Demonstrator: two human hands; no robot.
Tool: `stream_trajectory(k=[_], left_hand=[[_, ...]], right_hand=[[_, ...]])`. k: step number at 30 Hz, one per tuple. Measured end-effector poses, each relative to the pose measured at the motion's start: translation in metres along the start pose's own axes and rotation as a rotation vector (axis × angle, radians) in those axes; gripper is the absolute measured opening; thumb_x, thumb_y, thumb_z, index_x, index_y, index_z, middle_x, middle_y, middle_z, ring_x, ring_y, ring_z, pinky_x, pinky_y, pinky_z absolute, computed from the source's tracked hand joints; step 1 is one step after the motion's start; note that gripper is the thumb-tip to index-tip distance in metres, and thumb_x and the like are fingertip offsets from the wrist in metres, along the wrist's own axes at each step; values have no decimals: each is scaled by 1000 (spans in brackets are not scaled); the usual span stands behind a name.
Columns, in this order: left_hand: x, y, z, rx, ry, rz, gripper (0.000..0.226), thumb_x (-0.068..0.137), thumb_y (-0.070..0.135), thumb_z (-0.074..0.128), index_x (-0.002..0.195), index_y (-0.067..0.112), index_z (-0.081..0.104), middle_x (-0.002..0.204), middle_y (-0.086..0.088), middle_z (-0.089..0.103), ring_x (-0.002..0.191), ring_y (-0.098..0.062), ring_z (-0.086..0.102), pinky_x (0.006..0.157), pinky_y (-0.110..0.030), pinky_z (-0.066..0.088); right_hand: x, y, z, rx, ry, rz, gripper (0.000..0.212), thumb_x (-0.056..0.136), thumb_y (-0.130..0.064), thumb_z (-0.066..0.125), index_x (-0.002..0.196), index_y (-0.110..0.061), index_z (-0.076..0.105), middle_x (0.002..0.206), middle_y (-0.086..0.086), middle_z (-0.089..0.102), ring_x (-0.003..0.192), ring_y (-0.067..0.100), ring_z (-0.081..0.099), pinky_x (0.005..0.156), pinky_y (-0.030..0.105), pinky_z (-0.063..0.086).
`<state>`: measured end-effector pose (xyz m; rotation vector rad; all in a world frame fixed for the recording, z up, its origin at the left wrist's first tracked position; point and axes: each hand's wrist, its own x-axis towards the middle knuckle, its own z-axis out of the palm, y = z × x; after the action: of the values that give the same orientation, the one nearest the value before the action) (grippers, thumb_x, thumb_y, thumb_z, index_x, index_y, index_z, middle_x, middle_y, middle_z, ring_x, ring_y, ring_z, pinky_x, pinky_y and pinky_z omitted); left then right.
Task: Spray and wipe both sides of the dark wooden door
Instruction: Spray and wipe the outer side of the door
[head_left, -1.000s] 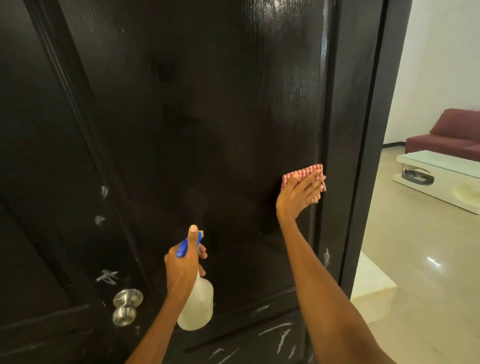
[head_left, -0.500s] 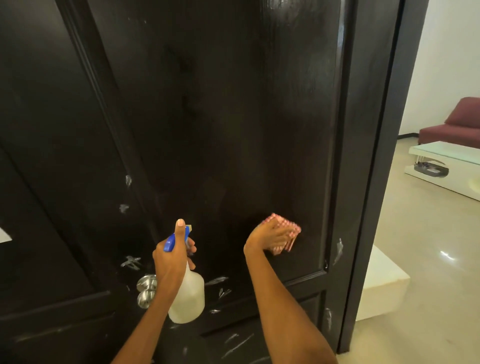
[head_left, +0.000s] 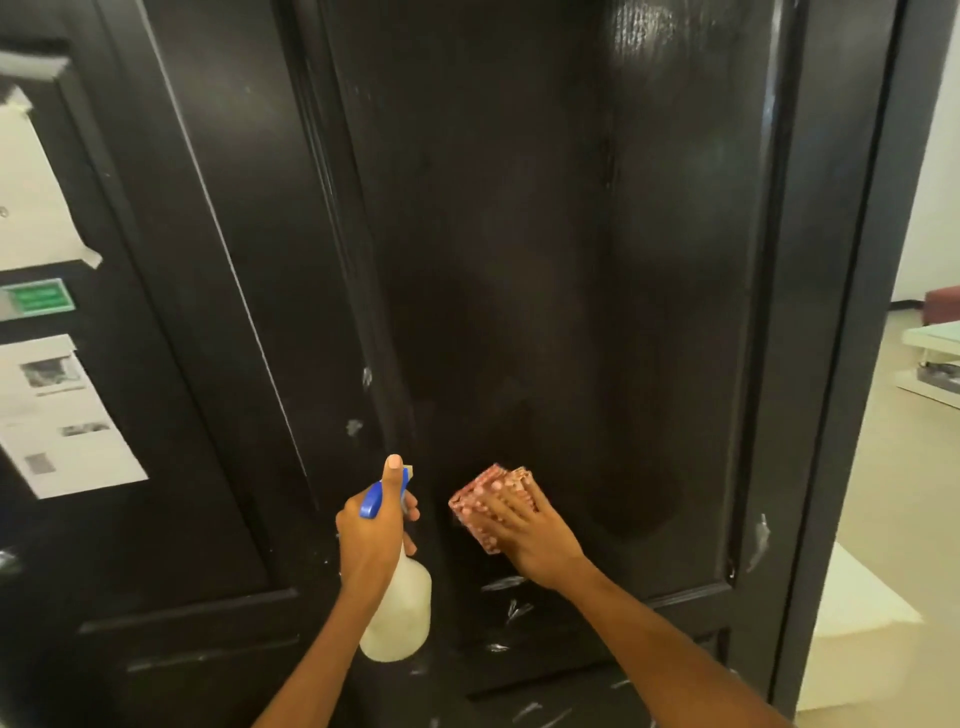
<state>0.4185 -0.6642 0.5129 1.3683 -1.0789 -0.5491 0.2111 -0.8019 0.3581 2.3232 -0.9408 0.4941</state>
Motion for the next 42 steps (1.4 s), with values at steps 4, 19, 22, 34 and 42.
stream_trajectory(k=[4,19,22,34,42], left_hand=[[11,9,-12,-22,11,31,56,91,60,49,77,9,68,71,-17,68,44,-23,58,42,-26,50],[12,-16,-54,-41,109,-12,71,82,71,50,80,3,70,68,-12,69,51,-24,61,47,-29,51],[9,-15,-63,-79,135,7,61,85,65,50,88,9,72,71,-14,68,51,-21,60,45,-25,51],[19,31,-88,-97,160,128,57,90,61,50,79,10,70,66,-12,67,52,-23,62,45,-30,53],[24,31,-98,-168,185,109,55,91,57,52,91,6,71,70,-16,67,56,-19,63,43,-26,51]], right_hand=[[71,23,-68,104,231,472,80,96,-39,40,159,-18,-4,165,19,-1,152,41,-1,117,68,19],[29,-71,21,-23,-48,-96,100,75,-29,78,159,-27,23,167,3,14,152,29,13,117,67,9],[34,-65,15,-62,-53,-123,95,83,-26,67,160,-29,12,168,1,6,154,26,5,122,61,-2],[222,1,-178,102,407,415,67,103,-39,40,161,-24,10,168,11,1,155,33,-3,120,65,7],[211,-24,-144,42,352,-37,70,100,-34,43,161,-25,10,168,9,4,154,34,-2,119,65,-6]])
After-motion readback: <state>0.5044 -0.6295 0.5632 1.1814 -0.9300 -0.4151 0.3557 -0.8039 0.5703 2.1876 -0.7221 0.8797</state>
